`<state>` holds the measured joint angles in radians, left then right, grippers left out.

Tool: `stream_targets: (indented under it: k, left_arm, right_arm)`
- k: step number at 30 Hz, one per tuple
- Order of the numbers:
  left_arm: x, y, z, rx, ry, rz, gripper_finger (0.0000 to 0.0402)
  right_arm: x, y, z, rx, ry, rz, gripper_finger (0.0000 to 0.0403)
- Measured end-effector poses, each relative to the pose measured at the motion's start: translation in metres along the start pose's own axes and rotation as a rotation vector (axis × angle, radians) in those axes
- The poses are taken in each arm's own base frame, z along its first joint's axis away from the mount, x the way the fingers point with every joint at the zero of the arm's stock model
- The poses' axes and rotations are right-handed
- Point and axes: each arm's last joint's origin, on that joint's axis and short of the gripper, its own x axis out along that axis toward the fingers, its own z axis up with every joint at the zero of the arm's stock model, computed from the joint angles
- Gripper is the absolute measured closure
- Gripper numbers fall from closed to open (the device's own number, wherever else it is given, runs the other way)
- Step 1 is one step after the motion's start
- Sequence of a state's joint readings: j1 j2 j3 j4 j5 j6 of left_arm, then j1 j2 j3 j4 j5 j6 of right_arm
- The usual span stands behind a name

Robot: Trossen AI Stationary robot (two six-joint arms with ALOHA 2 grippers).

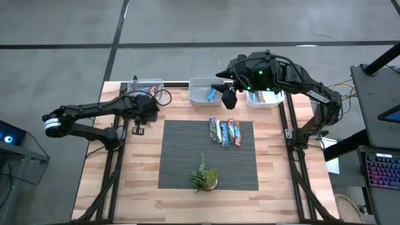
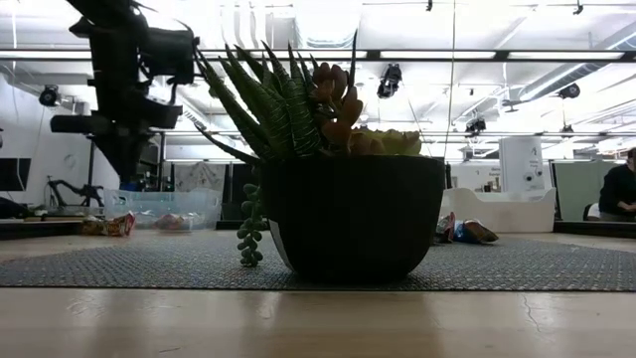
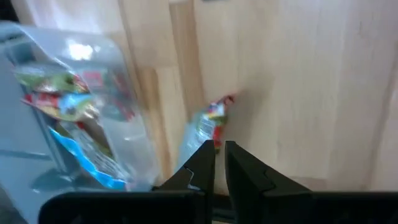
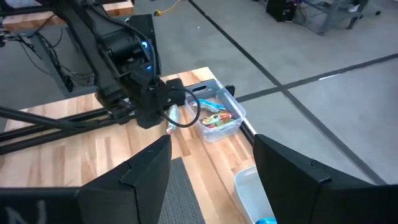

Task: Pick and place Granola Bars by type
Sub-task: Put the red granola bar into the transparent bin

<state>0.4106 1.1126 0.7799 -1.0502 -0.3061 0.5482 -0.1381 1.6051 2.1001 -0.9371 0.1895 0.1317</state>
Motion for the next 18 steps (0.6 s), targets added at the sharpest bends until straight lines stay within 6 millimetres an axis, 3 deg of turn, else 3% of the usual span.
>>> stream_targets:
  k: [8,18]
  left_arm:
    - [-0.001,0.01,0.009,-0.095,-0.052,0.163,0.0381]
    - [-0.001,0.011,0.013,-0.084,-0.102,0.146,0.0379]
  right_arm:
    - [0.0,-0.001,0.0,-0.001,-0.004,-0.031,0.0183]
    - [0.0,-0.001,0.0,0.011,-0.007,-0.056,0.0183]
